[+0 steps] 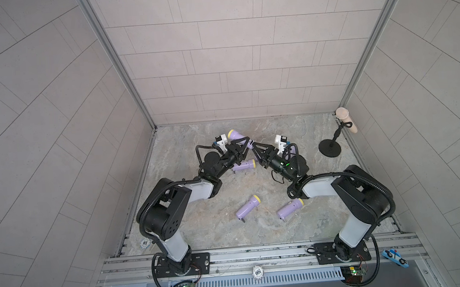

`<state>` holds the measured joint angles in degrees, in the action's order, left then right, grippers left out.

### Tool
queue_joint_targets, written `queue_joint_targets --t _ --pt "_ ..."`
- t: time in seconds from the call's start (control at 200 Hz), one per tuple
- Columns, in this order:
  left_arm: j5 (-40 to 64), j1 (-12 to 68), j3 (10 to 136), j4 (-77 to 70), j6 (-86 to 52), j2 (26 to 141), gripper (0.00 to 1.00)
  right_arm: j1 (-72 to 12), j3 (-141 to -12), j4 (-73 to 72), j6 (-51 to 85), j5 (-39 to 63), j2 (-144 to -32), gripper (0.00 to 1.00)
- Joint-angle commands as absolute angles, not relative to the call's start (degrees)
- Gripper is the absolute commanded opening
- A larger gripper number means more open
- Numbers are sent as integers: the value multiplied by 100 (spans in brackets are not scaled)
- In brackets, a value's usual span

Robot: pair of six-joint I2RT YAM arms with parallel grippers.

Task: Close the plug at the bottom of the flashlight
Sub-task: Close the plug of the flashlight.

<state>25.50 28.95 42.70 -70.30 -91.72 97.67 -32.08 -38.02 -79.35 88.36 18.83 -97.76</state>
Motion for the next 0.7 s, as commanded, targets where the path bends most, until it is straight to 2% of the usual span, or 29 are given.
queue_joint_targets --t 0.0,0.695 --pt "2649 2911 4267 -7471 -9320 9794 0 -3182 -3841 -8123 8912 1881 -9667 49" --pt "2676 2915 4278 -7532 -9392 9831 0 -3182 -3973 -8134 8983 1909 -9744 43"
